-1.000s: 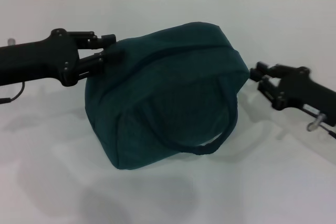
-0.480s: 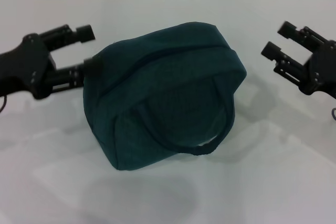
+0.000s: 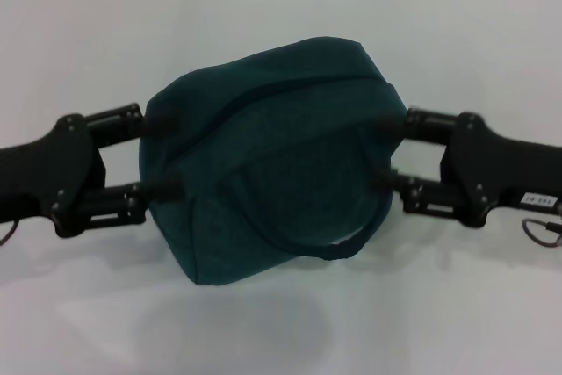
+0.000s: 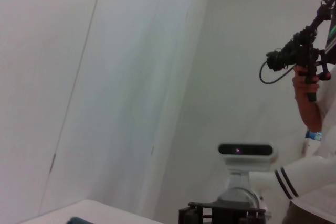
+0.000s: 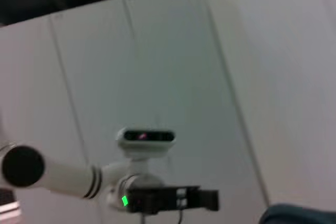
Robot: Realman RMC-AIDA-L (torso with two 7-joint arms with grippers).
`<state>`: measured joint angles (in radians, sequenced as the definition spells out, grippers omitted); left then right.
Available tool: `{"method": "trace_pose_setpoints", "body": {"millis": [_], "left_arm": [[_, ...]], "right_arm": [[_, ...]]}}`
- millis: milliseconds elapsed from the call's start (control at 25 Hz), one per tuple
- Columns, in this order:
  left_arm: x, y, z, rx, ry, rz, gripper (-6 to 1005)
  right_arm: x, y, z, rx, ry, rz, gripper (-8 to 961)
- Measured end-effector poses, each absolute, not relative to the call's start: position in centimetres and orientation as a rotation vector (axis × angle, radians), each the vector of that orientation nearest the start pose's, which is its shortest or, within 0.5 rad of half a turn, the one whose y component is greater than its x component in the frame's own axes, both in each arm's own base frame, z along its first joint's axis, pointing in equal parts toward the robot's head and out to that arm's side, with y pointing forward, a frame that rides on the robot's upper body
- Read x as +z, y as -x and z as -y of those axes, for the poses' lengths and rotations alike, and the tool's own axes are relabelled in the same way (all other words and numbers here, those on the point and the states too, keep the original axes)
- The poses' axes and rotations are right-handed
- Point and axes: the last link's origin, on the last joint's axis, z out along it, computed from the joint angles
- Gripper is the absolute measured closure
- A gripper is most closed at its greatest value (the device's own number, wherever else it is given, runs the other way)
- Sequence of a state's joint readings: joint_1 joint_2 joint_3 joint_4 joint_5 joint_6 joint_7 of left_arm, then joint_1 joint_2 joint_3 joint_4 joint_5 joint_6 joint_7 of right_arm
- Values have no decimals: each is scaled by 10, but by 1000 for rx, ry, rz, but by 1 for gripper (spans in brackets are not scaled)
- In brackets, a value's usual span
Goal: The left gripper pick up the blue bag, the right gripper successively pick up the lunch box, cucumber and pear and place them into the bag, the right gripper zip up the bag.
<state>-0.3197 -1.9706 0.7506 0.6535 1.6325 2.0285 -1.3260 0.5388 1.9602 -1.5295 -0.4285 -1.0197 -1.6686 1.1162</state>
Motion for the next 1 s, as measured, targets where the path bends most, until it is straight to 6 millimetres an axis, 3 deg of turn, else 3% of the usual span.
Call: {"method": "trace_pose_setpoints", "body": {"millis": [240, 1000], "left_arm": [[68, 274, -247, -1246, 2729, 465, 216], [65, 271, -248, -1241, 2761, 459, 223]], "right_arm": [[-22, -196, -299, 1256, 2944, -316, 324], [-29, -179, -303, 1221, 3059, -286, 323]]}}
